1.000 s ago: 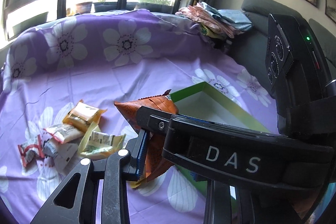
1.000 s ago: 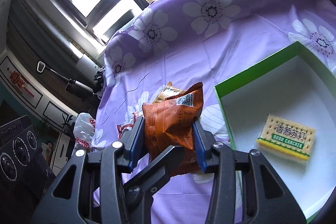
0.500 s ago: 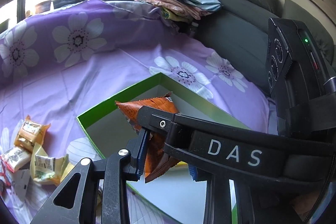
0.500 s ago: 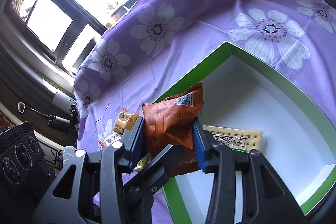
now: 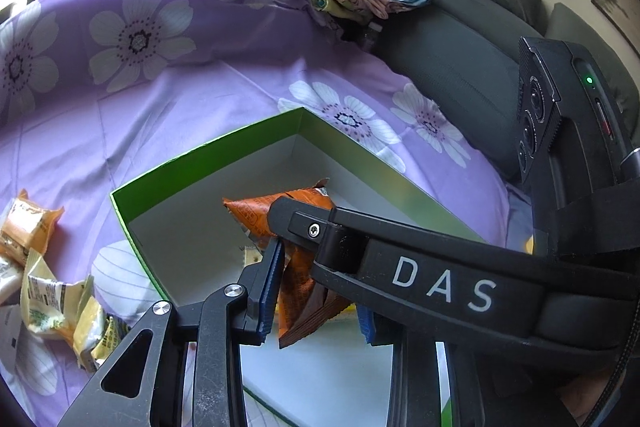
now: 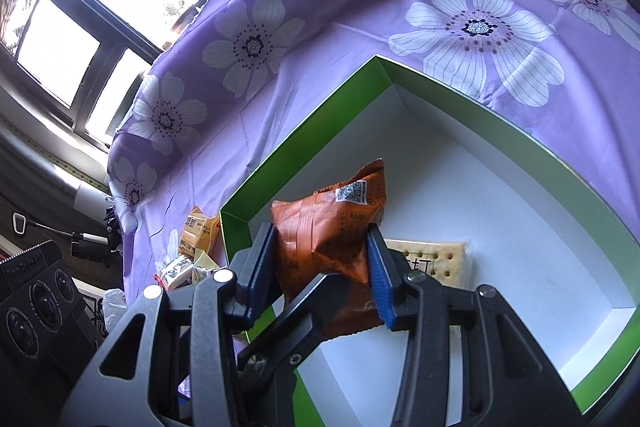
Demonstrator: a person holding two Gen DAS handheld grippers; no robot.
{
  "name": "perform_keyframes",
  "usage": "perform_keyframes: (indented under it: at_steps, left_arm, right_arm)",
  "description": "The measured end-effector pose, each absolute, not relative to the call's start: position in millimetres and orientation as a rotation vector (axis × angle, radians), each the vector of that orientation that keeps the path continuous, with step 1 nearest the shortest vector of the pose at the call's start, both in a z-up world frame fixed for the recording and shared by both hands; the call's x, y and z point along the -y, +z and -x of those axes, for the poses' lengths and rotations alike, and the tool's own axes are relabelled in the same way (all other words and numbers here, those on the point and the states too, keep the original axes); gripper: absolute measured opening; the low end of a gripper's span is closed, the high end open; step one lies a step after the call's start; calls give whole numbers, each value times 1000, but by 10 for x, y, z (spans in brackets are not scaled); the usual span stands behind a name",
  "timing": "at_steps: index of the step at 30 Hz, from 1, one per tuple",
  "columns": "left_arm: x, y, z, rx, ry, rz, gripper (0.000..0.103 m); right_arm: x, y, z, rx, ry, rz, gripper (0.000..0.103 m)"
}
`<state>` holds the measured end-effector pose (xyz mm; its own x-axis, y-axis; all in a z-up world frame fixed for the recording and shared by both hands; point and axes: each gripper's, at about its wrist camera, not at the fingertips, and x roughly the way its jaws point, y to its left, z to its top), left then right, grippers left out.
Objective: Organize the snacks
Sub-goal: 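Lower the orange bag into the box and open the right tool, then move the right tool back over the red-and-silver wrapper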
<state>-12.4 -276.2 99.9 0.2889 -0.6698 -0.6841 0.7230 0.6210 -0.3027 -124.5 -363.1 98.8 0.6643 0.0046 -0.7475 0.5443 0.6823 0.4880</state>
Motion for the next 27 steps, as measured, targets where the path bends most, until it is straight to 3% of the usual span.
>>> perform_keyframes:
  at_steps: [3, 8, 10, 19, 27]
  left_arm:
    - [2652, 1048, 127, -861, -900, -50, 32]
    - [2263, 1205, 82, -834, -821, 21, 33]
    - [2052, 1269, 79, -813, -770, 39, 42]
    - [855, 1341, 50, -806, -466, 135, 73]
    - [-335, 1018, -36, -835, -132, 238, 76]
  right_arm:
    - [3605, 1027, 1236, -795, -397, -721, 47]
    - [3551, 1173, 1269, -739, -424, -652, 63]
    - [3508, 1229, 1266, -723, -431, -622, 71]
    - [3224, 1377, 1167, -687, -367, -541, 85]
    - [2778, 1365, 929, -734, -259, -456, 91]
